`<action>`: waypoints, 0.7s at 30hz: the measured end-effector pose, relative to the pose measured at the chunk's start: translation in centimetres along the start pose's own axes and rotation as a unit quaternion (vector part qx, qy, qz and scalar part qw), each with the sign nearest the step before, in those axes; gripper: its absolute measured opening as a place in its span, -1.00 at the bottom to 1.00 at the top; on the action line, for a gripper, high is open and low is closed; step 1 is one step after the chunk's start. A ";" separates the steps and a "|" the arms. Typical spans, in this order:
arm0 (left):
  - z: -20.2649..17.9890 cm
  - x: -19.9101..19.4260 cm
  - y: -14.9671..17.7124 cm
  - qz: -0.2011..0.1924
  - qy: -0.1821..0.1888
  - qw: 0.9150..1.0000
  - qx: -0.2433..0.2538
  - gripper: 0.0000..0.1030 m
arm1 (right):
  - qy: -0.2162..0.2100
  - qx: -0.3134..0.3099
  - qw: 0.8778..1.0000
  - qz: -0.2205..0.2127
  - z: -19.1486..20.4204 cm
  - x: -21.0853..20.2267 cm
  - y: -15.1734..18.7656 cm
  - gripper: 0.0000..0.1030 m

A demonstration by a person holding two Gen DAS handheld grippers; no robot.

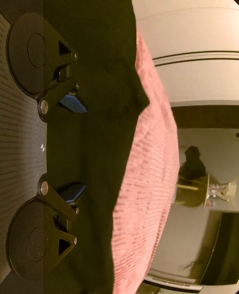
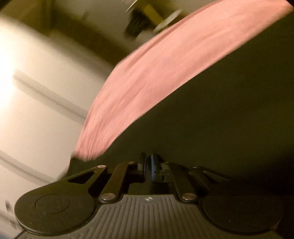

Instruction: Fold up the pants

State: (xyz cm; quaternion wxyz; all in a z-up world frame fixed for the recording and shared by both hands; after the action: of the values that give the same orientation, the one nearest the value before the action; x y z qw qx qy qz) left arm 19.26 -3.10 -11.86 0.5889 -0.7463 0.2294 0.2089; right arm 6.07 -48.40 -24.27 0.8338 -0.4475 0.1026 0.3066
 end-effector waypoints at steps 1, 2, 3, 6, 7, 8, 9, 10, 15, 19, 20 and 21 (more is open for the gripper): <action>0.6 -0.4 -0.3 -0.003 -0.009 1.000 -0.005 0.75 | 0.002 0.022 1.000 -0.016 -2.0 -1.4 -0.3 -1.00; 1.3 -0.7 -0.6 -0.003 -0.024 1.000 -0.014 0.74 | 0.009 0.041 0.999 -0.032 -4.2 -3.1 -0.7 -1.00; 1.9 -1.2 -0.7 -0.003 -0.036 0.999 -0.021 0.74 | 0.024 0.052 0.997 -0.048 -6.0 -4.7 -1.2 -1.00; 3.2 -1.8 -1.4 -0.008 -0.082 0.996 -0.024 0.73 | 0.108 0.084 0.984 -0.110 -11.0 -10.6 -2.6 -1.00; 3.3 -2.4 -1.5 -0.007 -0.086 0.996 -0.025 0.71 | 0.145 0.100 0.975 -0.134 -12.4 -12.8 -2.9 -1.00; 3.1 -3.0 -1.5 -0.006 -0.086 0.996 -0.028 0.71 | 0.175 0.117 0.966 -0.154 -13.4 -14.5 -2.9 -1.00; 2.9 -3.4 -1.4 -0.008 -0.078 0.996 -0.035 0.71 | 0.196 0.135 0.957 -0.168 -13.6 -15.8 -2.6 -0.94; 2.2 -4.2 -1.2 -0.006 -0.059 0.997 -0.043 0.71 | 0.196 0.141 0.954 -0.177 -13.1 -16.7 -2.3 -0.74; -3.4 -6.3 1.5 0.041 0.079 0.995 -0.047 0.87 | 0.034 0.017 0.996 -0.077 -4.0 -11.9 1.7 -0.32; -4.6 -6.1 4.7 0.078 0.061 0.995 0.001 0.87 | 0.032 -0.027 0.999 -0.027 -2.2 -8.6 5.0 -0.47; -4.8 -6.3 4.8 0.075 0.046 0.996 0.030 0.88 | 0.027 -0.003 0.999 -0.036 -3.3 -9.4 4.8 -0.51; -4.6 -6.1 4.6 0.073 0.036 0.996 0.035 0.88 | 0.033 0.020 0.998 -0.049 -4.4 -10.6 5.0 -0.58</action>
State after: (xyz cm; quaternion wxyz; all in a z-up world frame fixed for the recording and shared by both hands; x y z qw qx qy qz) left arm 11.82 -7.92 -10.87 0.5895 -0.7135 0.3111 0.2160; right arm -4.93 -54.35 -25.53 0.8527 -0.4455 0.1141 0.2478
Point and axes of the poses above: each gripper's, at about its wrist camera, not at the fingertips, and x roughly the way its jaws point, z to its left, y to its underside, the point moved 6 cm from there along x, roughly the way its jaws point, and after that the axes turned 15 degrees about -x, right-handed, at the moved point
